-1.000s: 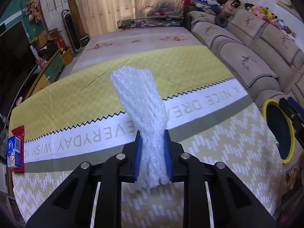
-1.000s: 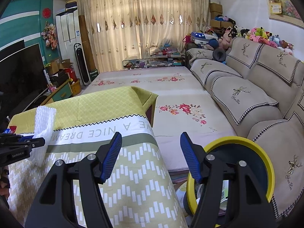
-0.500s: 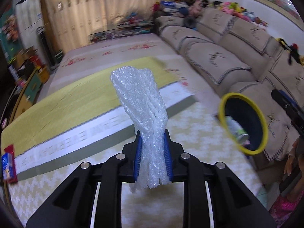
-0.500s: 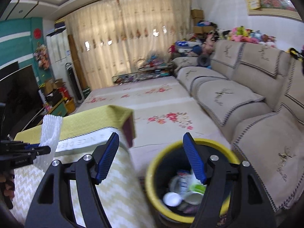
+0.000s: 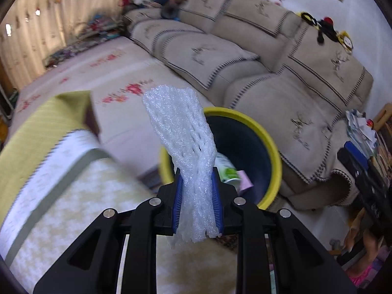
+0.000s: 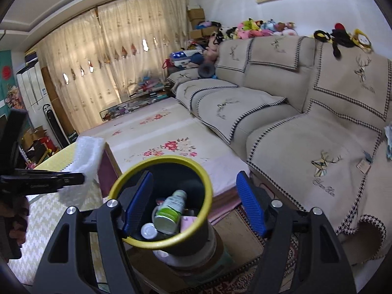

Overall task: Collect trash
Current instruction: 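Carry the foam net over the bin and open the left tool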

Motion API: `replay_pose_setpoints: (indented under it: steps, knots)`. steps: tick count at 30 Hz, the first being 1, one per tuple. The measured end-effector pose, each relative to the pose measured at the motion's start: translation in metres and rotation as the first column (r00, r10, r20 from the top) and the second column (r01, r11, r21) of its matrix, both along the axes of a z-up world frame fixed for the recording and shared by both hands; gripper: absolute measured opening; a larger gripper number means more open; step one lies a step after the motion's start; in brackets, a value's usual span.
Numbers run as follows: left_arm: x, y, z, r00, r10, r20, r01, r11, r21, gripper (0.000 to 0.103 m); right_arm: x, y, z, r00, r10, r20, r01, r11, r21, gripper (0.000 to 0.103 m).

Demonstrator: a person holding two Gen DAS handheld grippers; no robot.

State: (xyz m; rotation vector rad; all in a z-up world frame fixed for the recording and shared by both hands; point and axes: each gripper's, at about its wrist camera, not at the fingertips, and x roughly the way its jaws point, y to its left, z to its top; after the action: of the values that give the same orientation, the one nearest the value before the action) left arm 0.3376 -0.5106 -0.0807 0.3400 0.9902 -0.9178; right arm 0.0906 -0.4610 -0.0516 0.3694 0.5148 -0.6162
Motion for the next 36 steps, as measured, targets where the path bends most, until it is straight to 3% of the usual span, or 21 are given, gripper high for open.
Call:
replay_pose_setpoints:
  steps: [3,8,10,12,14,16,17,22,26,28,30,32,36]
  knots:
    - [0.004,-0.033,-0.017,0.999,-0.026,-0.04,0.027,1.0,0.012,0.024,-0.009,-0.003,-0.002,1.0,-0.004,0.0,0.004,1.0,0.002,0.067]
    - [0.012,-0.079,-0.047,0.998,-0.047,-0.041,0.05,0.997,0.062,0.031,-0.016,-0.008,-0.001,1.0,-0.015,0.008,0.015,1.0,0.0,0.067]
    - [0.02,-0.082,-0.06,0.997,-0.039,-0.061,0.044,0.996,0.075,0.041,-0.015,-0.007,-0.002,1.0,-0.017,0.004,0.017,1.0,0.001,0.067]
    - [0.028,-0.09,-0.073,0.996,-0.018,-0.082,0.024,0.996,0.084,0.062,-0.014,-0.008,-0.002,1.0,-0.018,-0.001,0.018,1.0,0.003,0.067]
    - [0.036,-0.093,-0.082,0.997,-0.005,-0.079,0.012,0.996,0.089,0.075,-0.012,-0.004,-0.001,1.0,-0.016,-0.003,0.016,1.0,0.001,0.067]
    - [0.041,-0.086,-0.088,0.997,0.001,-0.082,0.006,0.996,0.084,0.084,-0.01,0.0,0.002,1.0,-0.01,-0.006,0.01,1.0,-0.004,0.067]
    - [0.043,-0.082,-0.089,0.996,0.001,-0.094,0.006,0.997,0.077,0.089,-0.009,0.002,0.003,1.0,-0.008,-0.006,0.008,1.0,-0.008,0.067]
    - [0.039,-0.047,-0.069,0.994,0.011,-0.11,-0.009,1.0,0.011,0.089,-0.012,0.013,0.012,1.0,0.004,0.003,-0.004,1.0,-0.03,0.067]
    - [0.017,0.016,-0.025,0.996,0.082,0.029,-0.081,0.995,-0.052,0.095,-0.021,0.027,0.013,1.0,0.024,0.004,-0.024,0.999,-0.04,0.069]
    - [0.001,0.067,0.0,0.979,0.163,0.12,-0.15,0.983,-0.106,0.098,-0.024,0.037,0.011,0.999,0.047,0.0,-0.047,0.998,-0.036,0.07]
    - [-0.016,0.124,0.02,0.944,0.267,0.192,-0.241,0.959,-0.147,0.098,-0.024,0.049,0.008,0.997,0.077,-0.015,-0.078,0.996,-0.033,0.072]
    - [-0.031,0.173,0.032,0.906,0.357,0.227,-0.322,0.93,-0.178,0.098,-0.022,0.061,0.006,0.994,0.111,-0.018,-0.111,0.993,-0.025,0.083]
    - [-0.075,0.277,0.044,0.782,0.547,0.299,-0.505,0.837,-0.211,0.098,-0.016,0.089,0.012,0.982,0.186,0.015,-0.185,0.982,-0.024,0.094]
